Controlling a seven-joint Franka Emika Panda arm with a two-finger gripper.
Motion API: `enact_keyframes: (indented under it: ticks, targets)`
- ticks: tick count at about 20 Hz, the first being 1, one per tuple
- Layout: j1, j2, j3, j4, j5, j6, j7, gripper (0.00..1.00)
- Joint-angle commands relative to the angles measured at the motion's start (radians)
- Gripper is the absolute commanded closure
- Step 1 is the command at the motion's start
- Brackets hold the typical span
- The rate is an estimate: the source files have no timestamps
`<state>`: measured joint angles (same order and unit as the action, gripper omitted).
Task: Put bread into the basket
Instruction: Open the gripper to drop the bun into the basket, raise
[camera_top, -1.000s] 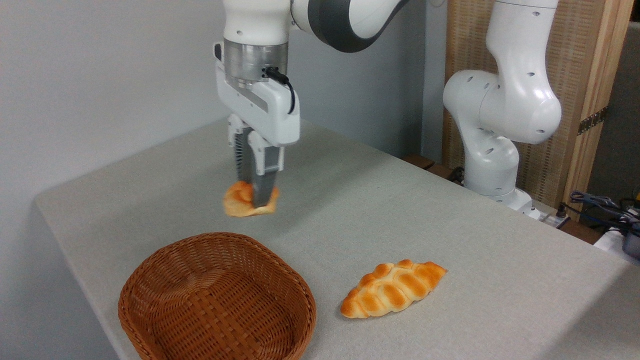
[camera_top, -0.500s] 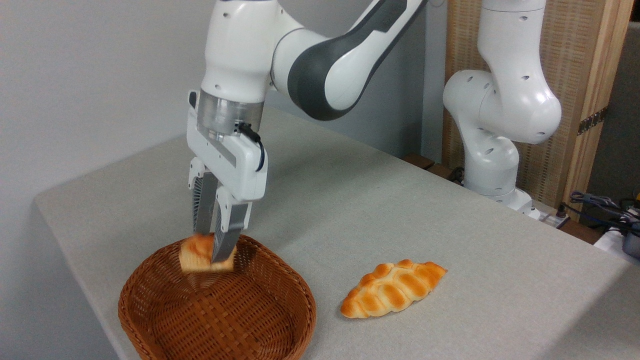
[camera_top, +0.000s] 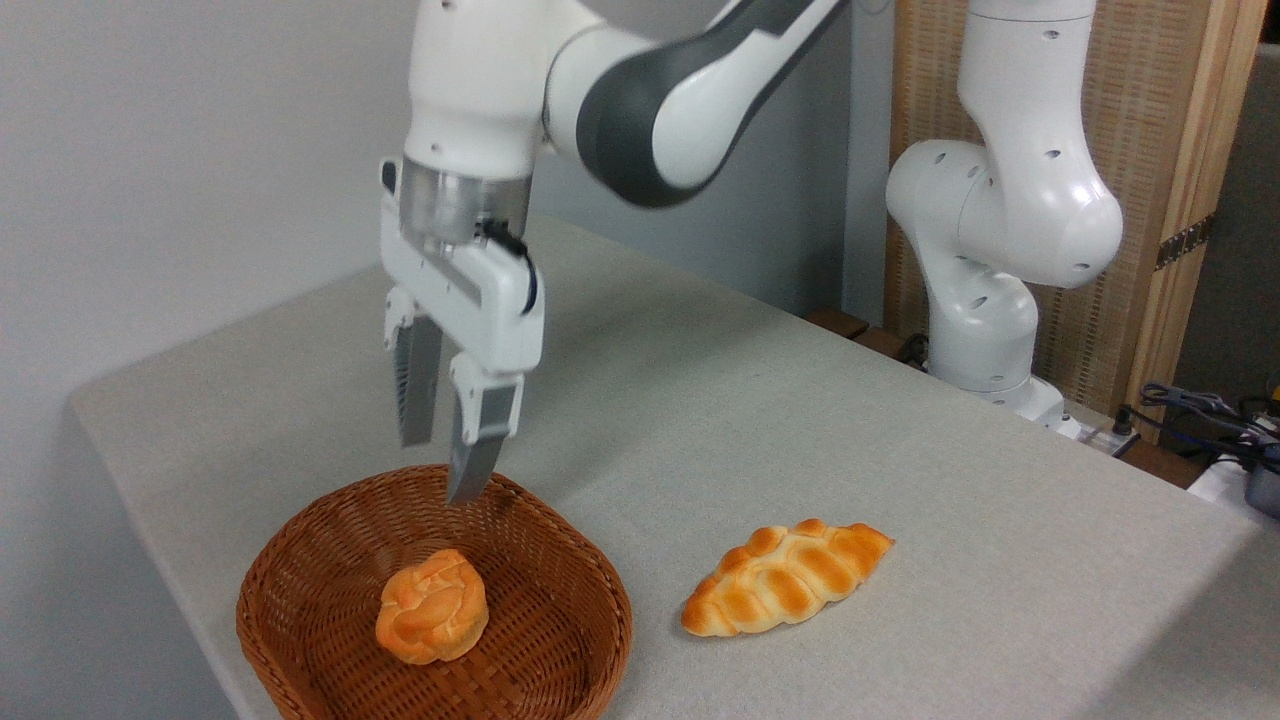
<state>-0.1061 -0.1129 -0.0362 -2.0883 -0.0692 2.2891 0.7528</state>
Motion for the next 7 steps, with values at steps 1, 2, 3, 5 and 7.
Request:
enact_keyframes:
  ticks: [1, 2, 3, 5, 7]
  targets:
    - [-0.003, -0.103, -0.028, 0.02, -0.009, -0.196, -0.071, 0.0]
    - [-0.003, -0.106, -0.031, 0.064, -0.007, -0.277, -0.098, 0.0]
    - [-0.003, -0.105, -0.031, 0.111, -0.007, -0.345, -0.107, 0.0]
    - [-0.001, -0.1, -0.021, 0.166, -0.007, -0.422, -0.109, 0.0]
    - [0.0, -0.097, -0.021, 0.168, -0.007, -0.433, -0.11, 0.0]
